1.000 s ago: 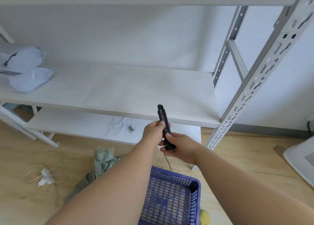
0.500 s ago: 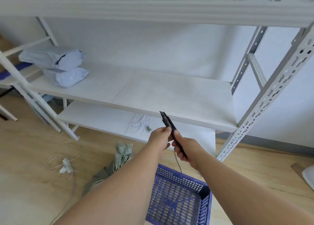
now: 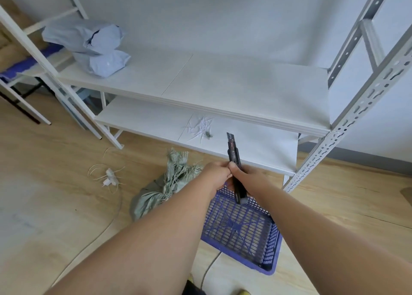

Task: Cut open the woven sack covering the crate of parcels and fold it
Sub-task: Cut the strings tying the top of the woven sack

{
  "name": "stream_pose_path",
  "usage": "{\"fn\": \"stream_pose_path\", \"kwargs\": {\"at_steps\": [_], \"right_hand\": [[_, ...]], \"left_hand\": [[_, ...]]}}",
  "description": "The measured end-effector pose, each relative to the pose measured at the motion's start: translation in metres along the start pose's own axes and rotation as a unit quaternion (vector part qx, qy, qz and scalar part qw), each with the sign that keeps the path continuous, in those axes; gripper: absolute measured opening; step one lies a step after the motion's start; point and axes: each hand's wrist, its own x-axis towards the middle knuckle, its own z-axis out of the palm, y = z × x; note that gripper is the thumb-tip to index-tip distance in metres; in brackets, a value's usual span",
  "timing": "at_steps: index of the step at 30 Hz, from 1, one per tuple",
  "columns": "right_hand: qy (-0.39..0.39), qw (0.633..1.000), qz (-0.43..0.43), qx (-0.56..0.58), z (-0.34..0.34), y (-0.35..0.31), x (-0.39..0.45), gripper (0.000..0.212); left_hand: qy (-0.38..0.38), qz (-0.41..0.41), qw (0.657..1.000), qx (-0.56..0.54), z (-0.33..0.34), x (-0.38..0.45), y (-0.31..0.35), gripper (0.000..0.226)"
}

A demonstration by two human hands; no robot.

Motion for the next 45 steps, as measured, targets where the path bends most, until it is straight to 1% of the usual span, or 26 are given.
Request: {"fn": "stream_pose_path", "kwargs": {"at_steps": [2,4,7,9,12,14,16,18,20,23,26,29,31,33,35,38,40,42,44,45], "right_hand": [[0.004,1.0,-0.009,0.009,0.006,0.002,0.002,0.04],[0.022,1.0,-0.01,-0.011,0.013,0.003,0.009,0.037],[0.048,0.998,0.0,-0.049,0.03,0.01,0.024,0.032],[0.056,0.997,0.014,-0.053,0.047,0.016,0.036,0.032],[0.078,0.995,0.051,-0.041,0.082,0.026,0.055,0.031],[0.091,0.993,0.075,-0.014,0.109,0.032,0.069,0.028],[0.098,0.99,0.097,0.016,0.137,0.038,0.084,0.02],[0.108,0.986,0.119,0.034,0.168,0.044,0.099,0.011],[0.121,0.981,0.141,0.05,0.2,0.052,0.113,0.006],[0.124,0.975,0.173,0.071,0.245,0.069,0.132,0.005],[0.122,0.977,0.174,0.025,0.273,0.093,0.143,0.007],[0.137,0.976,0.17,-0.016,0.282,0.113,0.153,0.003],[0.155,0.973,0.166,-0.042,0.281,0.126,0.166,0.002],[0.146,0.975,0.145,-0.08,0.281,0.137,0.184,0.004],[0.111,0.98,0.124,-0.108,0.284,0.152,0.207,0.005],[0.087,0.98,0.084,-0.158,0.289,0.184,0.242,0.012],[0.099,0.978,0.065,-0.171,0.292,0.207,0.266,0.014],[0.105,0.977,0.053,-0.177,0.296,0.233,0.289,0.016],[0.108,0.977,0.036,-0.182,0.298,0.248,0.307,0.02],[0.108,0.977,0.025,-0.181,0.299,0.259,0.318,0.022]], "left_hand": [[0.005,-0.002,1.0,0.017,-0.009,0.001,-0.004,0.02],[0.016,0.003,1.0,-0.002,-0.024,0.005,-0.008,0.029],[0.057,0.011,0.998,0.01,-0.063,0.018,-0.019,0.036],[0.088,-0.006,0.995,0.043,-0.099,0.032,-0.037,0.033],[0.124,-0.065,0.989,0.049,-0.157,0.059,-0.076,0.026],[0.125,-0.103,0.985,0.052,-0.197,0.079,-0.102,0.029],[0.115,-0.121,0.984,0.058,-0.234,0.1,-0.127,0.033],[0.103,-0.116,0.984,0.086,-0.268,0.12,-0.148,0.034],[0.096,-0.099,0.981,0.136,-0.297,0.138,-0.165,0.032],[0.07,-0.076,0.975,0.198,-0.325,0.166,-0.19,0.031],[0.032,-0.071,0.961,0.264,-0.331,0.184,-0.221,0.03],[-0.003,-0.063,0.957,0.283,-0.32,0.196,-0.256,0.033],[-0.006,-0.047,0.955,0.293,-0.311,0.206,-0.273,0.038],[0.021,-0.025,0.95,0.311,-0.302,0.217,-0.285,0.043],[0.051,0.007,0.934,0.355,-0.29,0.233,-0.299,0.05],[0.061,0.069,0.906,0.413,-0.267,0.261,-0.325,0.058],[0.077,0.111,0.895,0.424,-0.253,0.283,-0.34,0.056],[0.125,0.141,0.893,0.408,-0.241,0.303,-0.356,0.054],[0.155,0.156,0.889,0.402,-0.237,0.318,-0.368,0.049],[0.154,0.16,0.883,0.413,-0.236,0.327,-0.378,0.048]]}}
